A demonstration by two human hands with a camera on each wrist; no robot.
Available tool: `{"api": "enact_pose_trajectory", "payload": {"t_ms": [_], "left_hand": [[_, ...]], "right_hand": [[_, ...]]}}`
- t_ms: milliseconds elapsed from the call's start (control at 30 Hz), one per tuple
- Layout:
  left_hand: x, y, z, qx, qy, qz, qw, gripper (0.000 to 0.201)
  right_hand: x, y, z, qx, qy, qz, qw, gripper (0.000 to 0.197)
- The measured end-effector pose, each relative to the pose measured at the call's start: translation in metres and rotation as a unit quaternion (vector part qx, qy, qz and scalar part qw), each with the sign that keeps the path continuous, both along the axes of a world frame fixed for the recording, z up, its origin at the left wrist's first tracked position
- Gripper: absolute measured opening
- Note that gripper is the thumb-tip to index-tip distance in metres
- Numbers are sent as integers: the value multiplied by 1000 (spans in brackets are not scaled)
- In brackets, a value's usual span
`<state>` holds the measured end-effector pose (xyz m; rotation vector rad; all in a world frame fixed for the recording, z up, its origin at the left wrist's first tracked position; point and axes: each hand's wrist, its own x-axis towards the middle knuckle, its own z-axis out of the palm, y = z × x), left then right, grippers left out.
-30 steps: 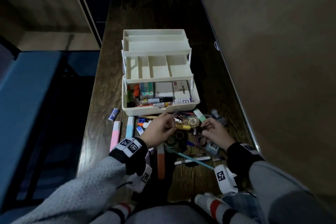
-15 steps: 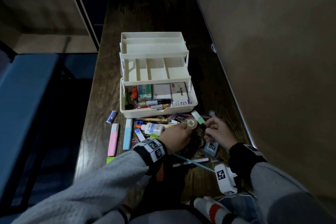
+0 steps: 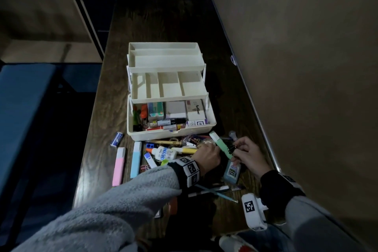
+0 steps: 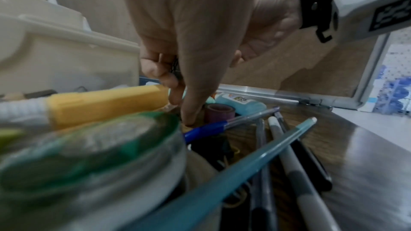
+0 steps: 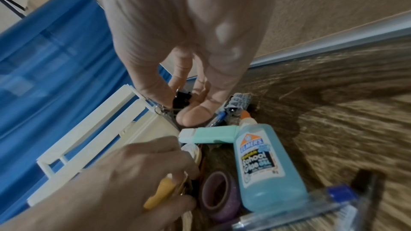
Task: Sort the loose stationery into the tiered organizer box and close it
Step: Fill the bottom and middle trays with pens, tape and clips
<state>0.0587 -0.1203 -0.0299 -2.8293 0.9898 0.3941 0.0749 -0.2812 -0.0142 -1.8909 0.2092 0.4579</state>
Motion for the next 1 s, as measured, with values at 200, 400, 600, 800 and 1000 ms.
{"api": "enact_pose_trajectory", "payload": {"t_ms": [200,400,600,800,1000], "left_hand": [[3,12,-3,1,-47,-68,997,35],[3,51,15,-281,-75,73,954,27],[26,139,45,-460,-84,403,787,18],[66,219,54,-473,-148,578,648,18],[95,234,59,-480,-34,629,611,19]], "right_hand": [[6,10,9,13,-12,-3,1000,22],[20,30,25,40,-43,-26,998,16],[57,105,53,91,-63,48,993,21],[97,209,71,113,-50,133,983,18],[117,272,69,91,23,146,985,16]]}}
